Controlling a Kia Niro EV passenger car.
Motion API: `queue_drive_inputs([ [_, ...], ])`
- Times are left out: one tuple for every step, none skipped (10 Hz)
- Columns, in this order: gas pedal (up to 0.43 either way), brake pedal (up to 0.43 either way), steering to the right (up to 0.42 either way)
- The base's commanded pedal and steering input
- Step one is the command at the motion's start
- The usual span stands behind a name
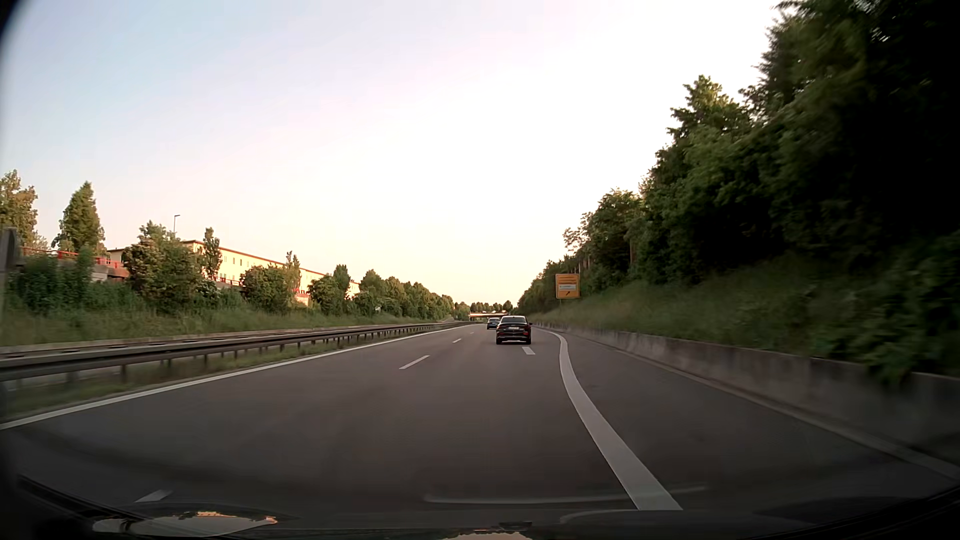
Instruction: Follow the waypoints while adhering to traffic rules and regulations
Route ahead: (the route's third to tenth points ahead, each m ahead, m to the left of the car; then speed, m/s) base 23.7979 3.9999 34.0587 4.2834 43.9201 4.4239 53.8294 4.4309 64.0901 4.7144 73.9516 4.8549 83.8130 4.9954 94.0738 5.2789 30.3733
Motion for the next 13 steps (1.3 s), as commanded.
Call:
queue_drive_inputs([
  [0.260, 0.018, 0.004],
  [0.189, 0.018, 0.004],
  [0.157, 0.012, 0.004],
  [0.118, 0.018, 0.004],
  [0.110, 0.012, 0.003],
  [0.110, 0.018, 0.003],
  [0.110, 0.018, 0.003],
  [0.110, 0.018, 0.002],
  [0.110, 0.012, 0.002],
  [0.110, 0.012, 0.002],
  [0.110, 0.018, 0.000],
  [0.110, 0.018, -0.001],
  [0.110, 0.018, -0.001],
])
